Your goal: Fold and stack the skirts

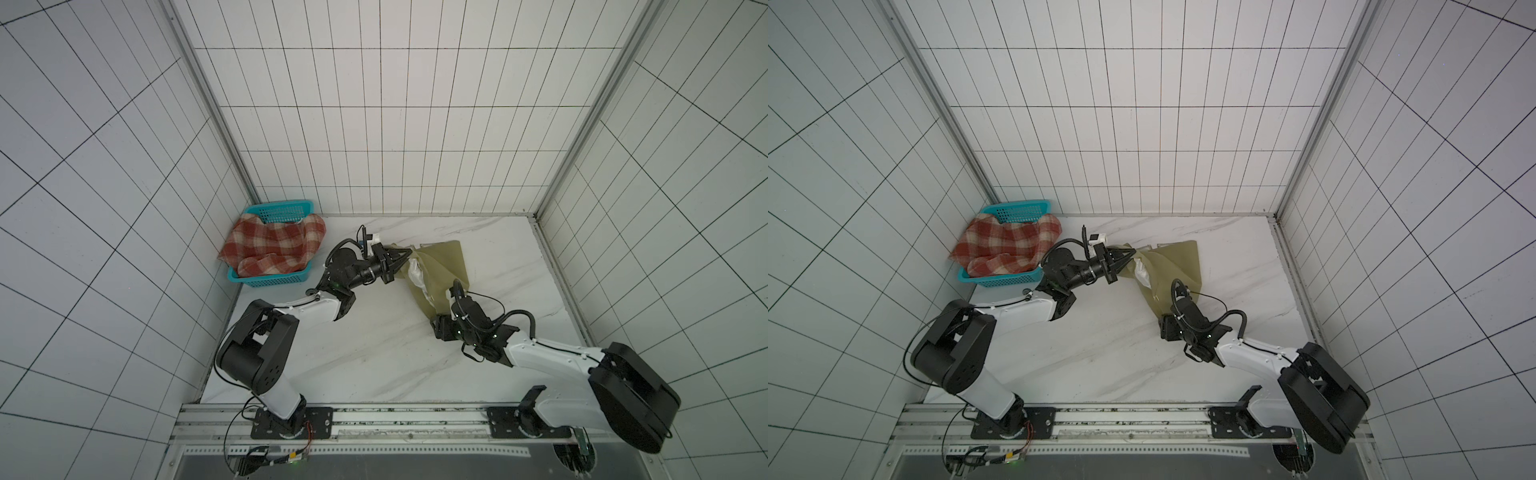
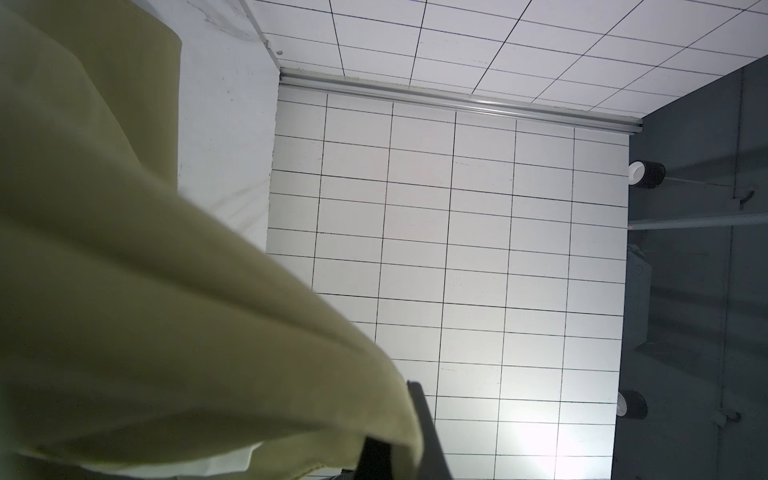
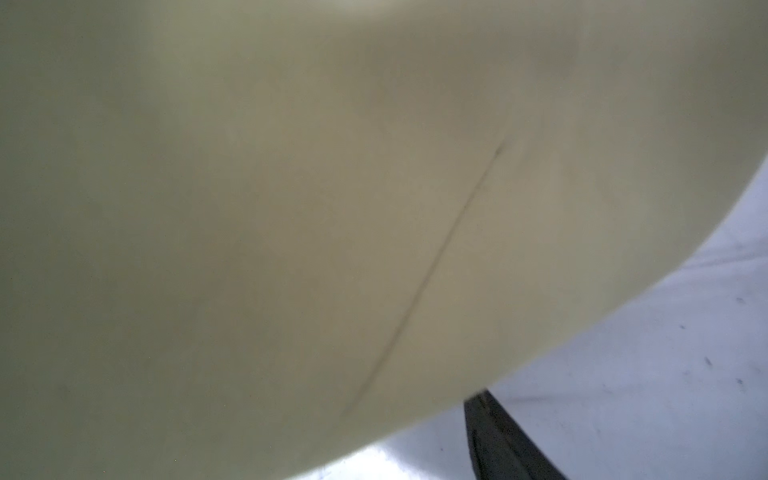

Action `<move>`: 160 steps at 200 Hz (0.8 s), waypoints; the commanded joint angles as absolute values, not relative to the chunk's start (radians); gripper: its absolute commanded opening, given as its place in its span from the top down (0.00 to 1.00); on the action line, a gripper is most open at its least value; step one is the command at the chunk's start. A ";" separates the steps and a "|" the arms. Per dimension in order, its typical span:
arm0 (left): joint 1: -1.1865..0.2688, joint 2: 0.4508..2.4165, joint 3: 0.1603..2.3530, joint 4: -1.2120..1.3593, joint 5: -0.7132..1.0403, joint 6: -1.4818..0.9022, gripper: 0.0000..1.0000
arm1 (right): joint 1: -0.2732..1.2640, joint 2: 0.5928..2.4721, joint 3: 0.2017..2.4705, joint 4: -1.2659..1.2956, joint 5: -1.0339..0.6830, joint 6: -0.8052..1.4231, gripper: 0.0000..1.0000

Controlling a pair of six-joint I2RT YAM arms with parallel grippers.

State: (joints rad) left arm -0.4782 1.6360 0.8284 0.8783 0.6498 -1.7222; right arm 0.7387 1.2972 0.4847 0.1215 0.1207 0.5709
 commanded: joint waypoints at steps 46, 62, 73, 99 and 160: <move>-0.502 1.692 0.885 1.040 0.627 -1.851 1.00 | 0.742 1.341 0.621 0.134 0.239 0.597 0.41; -0.503 1.690 0.890 1.040 0.624 -1.853 1.00 | 0.741 1.348 0.621 0.124 0.259 0.591 0.55; -0.503 1.687 0.890 1.043 0.622 -1.856 1.00 | 0.739 1.347 0.617 0.121 0.267 0.585 0.67; -0.498 1.684 0.883 1.046 0.619 -1.855 1.00 | 0.737 1.333 0.616 0.088 0.266 0.568 0.98; -0.425 1.684 0.836 1.002 0.638 -1.771 1.00 | 0.735 1.145 0.637 -0.105 0.180 0.470 1.00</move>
State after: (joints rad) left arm -0.4652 1.6890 0.8631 0.9916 0.6266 -1.8141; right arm 0.7376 1.2285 0.5461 0.0292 0.2276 0.5301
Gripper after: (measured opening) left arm 0.049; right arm 0.048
